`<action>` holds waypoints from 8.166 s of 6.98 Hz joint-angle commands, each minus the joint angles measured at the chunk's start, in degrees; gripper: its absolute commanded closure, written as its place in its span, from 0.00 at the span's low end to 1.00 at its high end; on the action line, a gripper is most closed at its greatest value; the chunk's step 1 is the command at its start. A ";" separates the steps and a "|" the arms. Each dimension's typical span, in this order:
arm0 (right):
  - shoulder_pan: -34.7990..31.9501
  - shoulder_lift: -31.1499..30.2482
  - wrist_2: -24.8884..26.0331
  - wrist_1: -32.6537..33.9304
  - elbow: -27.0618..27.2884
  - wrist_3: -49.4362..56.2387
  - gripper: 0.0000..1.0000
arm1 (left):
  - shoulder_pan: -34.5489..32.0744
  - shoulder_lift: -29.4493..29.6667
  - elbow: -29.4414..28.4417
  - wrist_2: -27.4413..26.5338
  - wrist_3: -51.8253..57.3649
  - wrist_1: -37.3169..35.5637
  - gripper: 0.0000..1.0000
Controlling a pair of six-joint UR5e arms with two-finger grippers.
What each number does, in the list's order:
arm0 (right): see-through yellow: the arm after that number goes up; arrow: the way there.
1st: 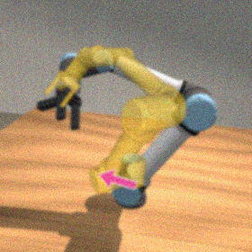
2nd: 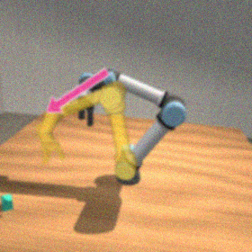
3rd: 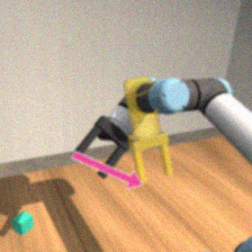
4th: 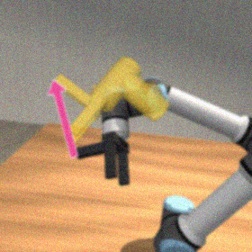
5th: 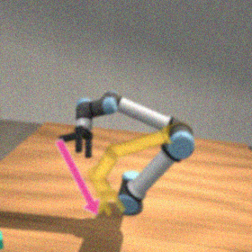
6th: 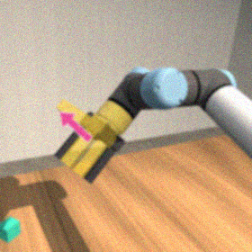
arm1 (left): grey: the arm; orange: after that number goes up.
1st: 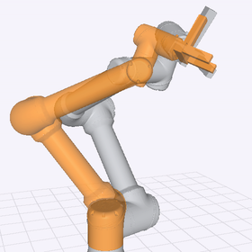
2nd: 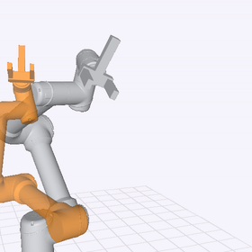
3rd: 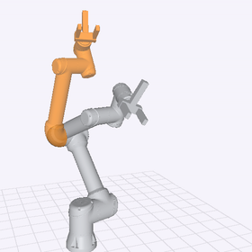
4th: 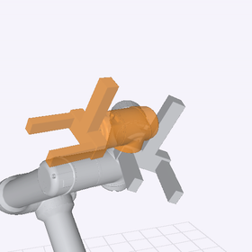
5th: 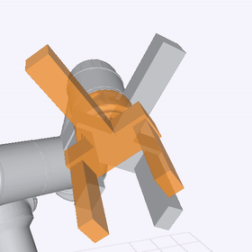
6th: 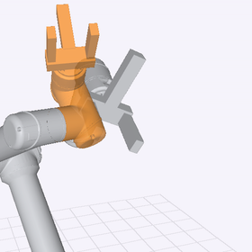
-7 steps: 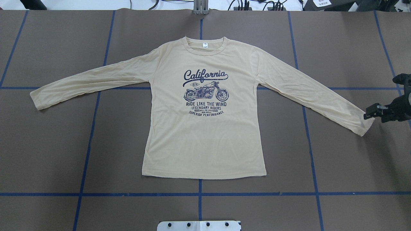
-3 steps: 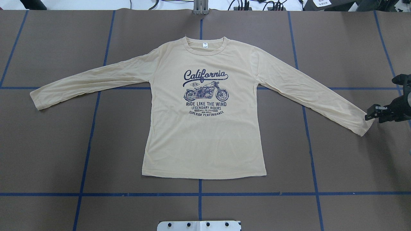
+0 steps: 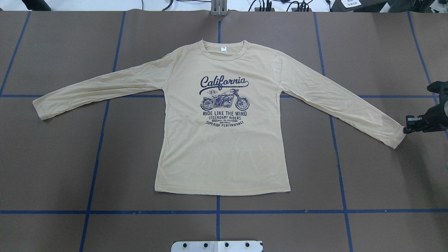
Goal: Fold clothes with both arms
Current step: 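Lower the right gripper to the cuff of the sleeve nearest it and grasp, then carry the sleeve cuff with the right gripper across the shirt toward the collar, then lay the sleeve across the chest and release it with the right gripper, then fold the other sleeve across the chest with the left gripper while the right arm withdraws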
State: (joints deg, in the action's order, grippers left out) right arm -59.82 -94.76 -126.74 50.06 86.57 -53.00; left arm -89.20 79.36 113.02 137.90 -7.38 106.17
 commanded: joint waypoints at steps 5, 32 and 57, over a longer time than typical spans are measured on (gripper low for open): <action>3.73 22.16 -2.38 20.70 12.31 -13.51 1.00 | 0.08 0.09 0.01 0.09 0.52 0.00 0.00; 22.20 49.32 19.61 19.46 -2.64 -35.68 0.00 | 23.02 22.68 -42.08 -3.87 -11.25 18.28 0.45; 3.30 9.07 8.00 15.33 14.59 -2.37 0.00 | 50.78 78.83 -56.05 -27.99 -84.28 20.48 1.00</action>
State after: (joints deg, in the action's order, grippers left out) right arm -56.55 -85.17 -118.68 65.80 101.29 -55.44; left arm -40.60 156.19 59.96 114.87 -90.42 125.50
